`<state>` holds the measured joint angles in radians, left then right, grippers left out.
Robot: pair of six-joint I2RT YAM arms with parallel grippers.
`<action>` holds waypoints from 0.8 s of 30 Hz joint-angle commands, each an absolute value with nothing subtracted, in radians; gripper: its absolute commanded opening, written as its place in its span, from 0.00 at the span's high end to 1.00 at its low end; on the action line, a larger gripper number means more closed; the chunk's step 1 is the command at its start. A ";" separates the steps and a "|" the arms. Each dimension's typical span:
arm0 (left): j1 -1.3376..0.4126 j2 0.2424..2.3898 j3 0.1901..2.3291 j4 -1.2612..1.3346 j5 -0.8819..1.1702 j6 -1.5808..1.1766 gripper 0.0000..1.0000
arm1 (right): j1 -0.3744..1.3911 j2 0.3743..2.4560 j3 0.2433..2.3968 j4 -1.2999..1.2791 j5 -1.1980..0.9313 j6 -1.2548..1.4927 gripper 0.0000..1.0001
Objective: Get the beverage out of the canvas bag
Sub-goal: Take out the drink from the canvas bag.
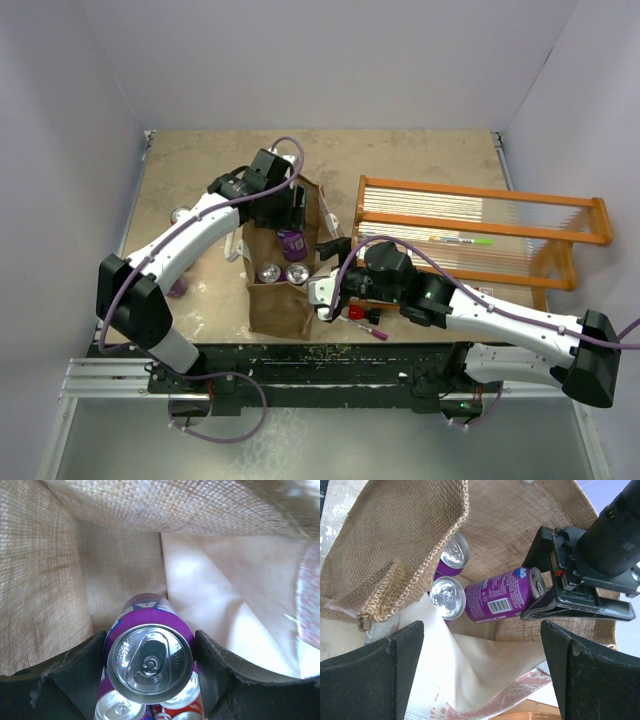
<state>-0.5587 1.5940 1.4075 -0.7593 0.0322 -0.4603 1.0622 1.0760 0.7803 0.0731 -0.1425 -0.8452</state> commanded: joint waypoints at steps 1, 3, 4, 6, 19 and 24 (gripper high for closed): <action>-0.561 1.490 1.525 -0.778 0.062 -0.533 1.00 | 1.065 1.075 0.827 0.094 -0.129 -0.830 0.00; -0.561 1.480 1.551 -0.802 0.064 -0.548 1.00 | 1.064 1.072 0.825 0.092 -0.140 -0.830 0.00; -0.561 1.478 1.562 -0.815 0.064 -0.561 1.00 | 1.065 1.071 0.825 0.091 -0.142 -0.830 0.00; -0.559 1.472 1.584 -0.842 0.067 -0.584 1.00 | 1.065 1.072 0.824 0.094 -0.134 -0.831 0.00; -0.491 1.423 1.776 -0.930 0.116 -0.697 1.00 | 1.065 1.056 0.836 0.095 -0.126 -0.788 0.00; -0.482 1.422 1.895 -0.980 0.057 -0.688 1.00 | 1.065 1.055 0.835 0.111 -0.109 -0.781 0.00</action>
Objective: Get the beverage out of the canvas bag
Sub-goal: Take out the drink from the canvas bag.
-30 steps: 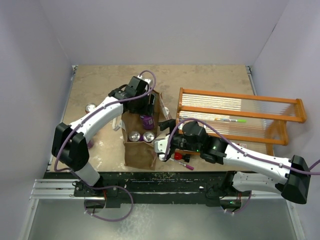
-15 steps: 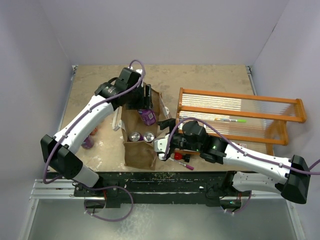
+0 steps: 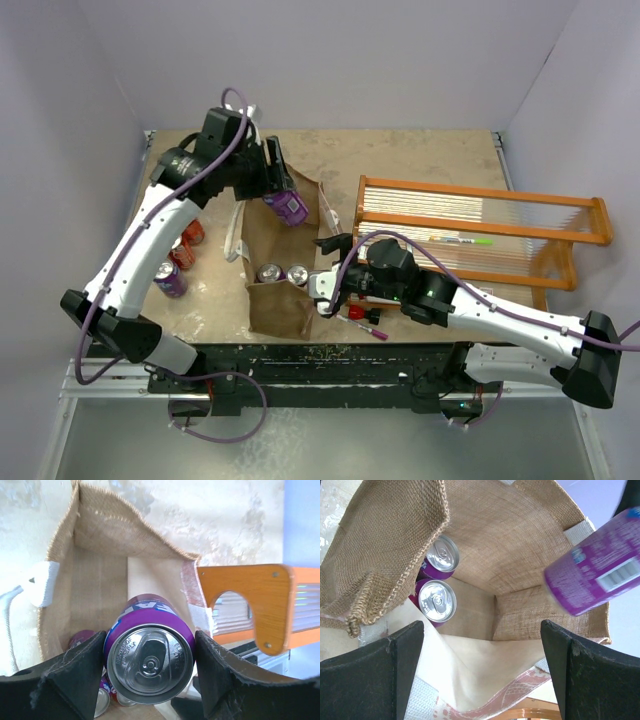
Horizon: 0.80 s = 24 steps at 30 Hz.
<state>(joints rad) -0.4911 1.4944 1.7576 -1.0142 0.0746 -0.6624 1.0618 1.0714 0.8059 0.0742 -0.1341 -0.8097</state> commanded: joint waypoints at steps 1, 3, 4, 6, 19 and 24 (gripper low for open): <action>-0.482 1.421 1.917 -0.983 0.044 -0.681 1.00 | 1.064 1.057 0.838 0.114 -0.107 -0.778 0.00; -0.480 1.421 1.956 -0.986 0.018 -0.669 1.00 | 1.065 1.061 0.844 0.121 -0.106 -0.772 0.00; -0.480 1.420 1.978 -0.986 0.000 -0.661 1.00 | 1.065 1.061 0.847 0.123 -0.105 -0.769 0.00; -0.480 1.424 2.025 -0.987 -0.034 -0.637 1.00 | 1.065 1.064 0.849 0.127 -0.099 -0.766 0.00; -0.474 1.446 2.168 -0.963 -0.398 -0.404 1.00 | 1.065 1.060 0.880 0.109 -0.072 -0.775 0.00; -0.449 1.422 2.062 -0.946 -0.463 -0.412 1.00 | 1.065 1.053 0.925 0.135 -0.052 -0.608 0.00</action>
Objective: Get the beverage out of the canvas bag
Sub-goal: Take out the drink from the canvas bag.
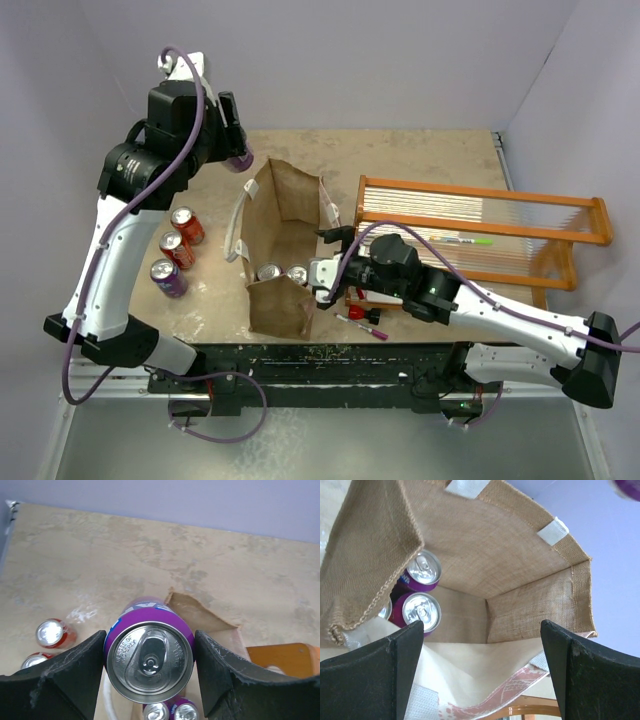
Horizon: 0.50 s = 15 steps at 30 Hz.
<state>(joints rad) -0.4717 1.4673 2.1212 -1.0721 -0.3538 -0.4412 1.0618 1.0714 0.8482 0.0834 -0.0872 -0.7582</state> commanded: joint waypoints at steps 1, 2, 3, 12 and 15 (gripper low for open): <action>-0.443 1.408 2.027 -0.936 -0.464 -0.419 1.00 | 1.065 1.051 0.945 0.130 -0.043 -0.578 0.00; -0.438 1.391 1.987 -0.920 -0.464 -0.421 1.00 | 1.065 1.053 0.972 0.122 -0.035 -0.548 0.00; -0.430 1.377 1.948 -0.907 -0.461 -0.426 1.00 | 1.065 1.056 0.994 0.113 -0.019 -0.508 0.00; -0.366 1.312 1.704 -0.882 -0.431 -0.481 1.00 | 1.065 1.188 1.531 -0.235 0.247 -0.056 0.00; -0.357 1.281 1.624 -0.852 -0.423 -0.496 1.00 | 1.064 1.235 1.721 -0.335 0.313 0.089 0.00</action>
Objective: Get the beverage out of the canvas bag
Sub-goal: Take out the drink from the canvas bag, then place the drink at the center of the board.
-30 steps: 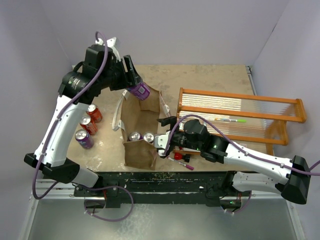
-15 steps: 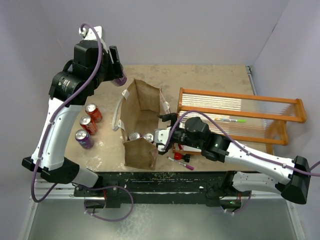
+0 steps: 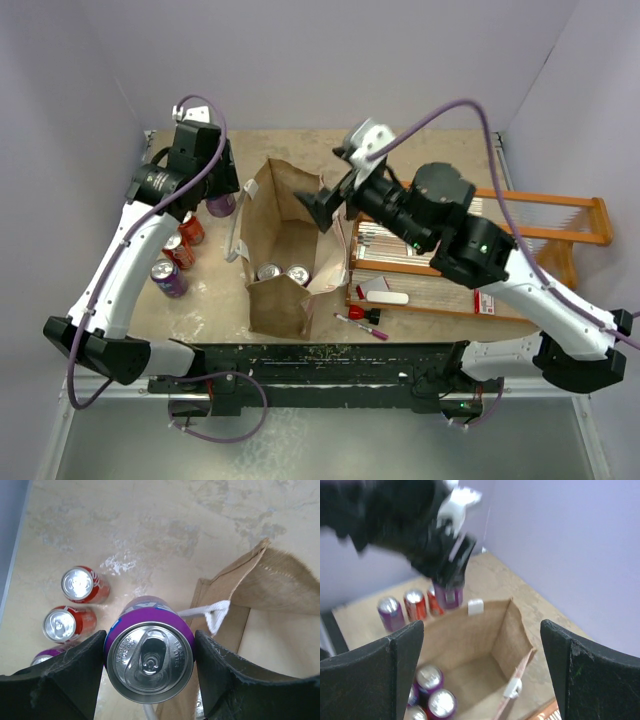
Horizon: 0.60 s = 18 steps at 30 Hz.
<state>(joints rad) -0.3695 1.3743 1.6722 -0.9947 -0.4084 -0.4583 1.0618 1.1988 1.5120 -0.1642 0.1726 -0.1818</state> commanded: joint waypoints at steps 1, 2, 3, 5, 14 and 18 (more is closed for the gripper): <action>-0.356 1.277 1.606 -0.846 -0.418 -0.503 1.00 | 1.064 1.239 1.760 -0.343 0.334 0.122 0.00; -0.356 1.275 1.590 -0.842 -0.411 -0.506 1.00 | 1.065 1.242 1.794 -0.349 0.355 0.147 0.00; -0.356 1.274 1.575 -0.839 -0.408 -0.510 1.00 | 1.064 1.247 1.832 -0.358 0.377 0.169 0.00; -0.356 1.278 1.549 -0.840 -0.393 -0.521 1.00 | 1.065 1.250 1.887 -0.340 0.446 0.222 0.00; -0.354 1.274 1.490 -0.851 -0.391 -0.570 1.00 | 1.065 1.208 1.944 -0.026 0.616 0.523 0.00; -0.353 1.265 1.475 -0.864 -0.387 -0.568 1.00 | 1.064 1.236 2.046 -0.091 0.750 0.673 0.00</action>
